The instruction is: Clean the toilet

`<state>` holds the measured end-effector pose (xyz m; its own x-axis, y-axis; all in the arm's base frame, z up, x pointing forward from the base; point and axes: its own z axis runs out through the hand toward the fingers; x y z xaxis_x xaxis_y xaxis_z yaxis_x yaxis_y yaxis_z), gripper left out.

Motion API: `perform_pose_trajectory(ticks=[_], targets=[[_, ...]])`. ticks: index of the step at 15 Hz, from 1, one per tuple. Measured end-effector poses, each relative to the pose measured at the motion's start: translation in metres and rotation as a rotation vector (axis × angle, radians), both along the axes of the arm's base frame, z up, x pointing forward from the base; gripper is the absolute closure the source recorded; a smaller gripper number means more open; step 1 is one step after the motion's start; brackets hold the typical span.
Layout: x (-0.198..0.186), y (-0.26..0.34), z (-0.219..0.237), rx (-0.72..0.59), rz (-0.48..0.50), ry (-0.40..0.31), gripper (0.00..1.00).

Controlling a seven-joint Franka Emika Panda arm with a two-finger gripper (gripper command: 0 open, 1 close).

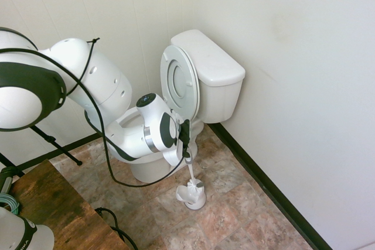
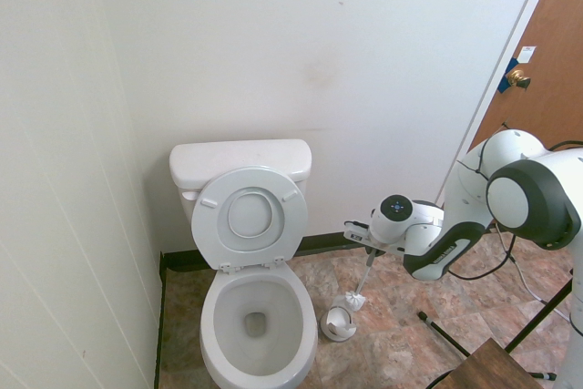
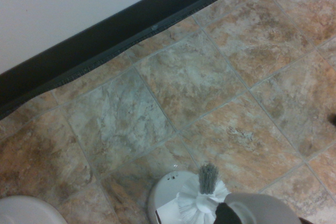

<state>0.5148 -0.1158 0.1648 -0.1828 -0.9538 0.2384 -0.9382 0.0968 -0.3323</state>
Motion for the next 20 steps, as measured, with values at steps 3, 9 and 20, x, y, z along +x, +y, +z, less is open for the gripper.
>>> perform_pose_trajectory(ticks=[3,9,20], targets=[[-0.016,0.012,-0.002,0.001,0.017,0.009,1.0],[-0.017,0.034,-0.026,0.015,0.036,0.034,1.0],[0.083,-0.019,-0.108,0.058,-0.095,0.107,1.0]])
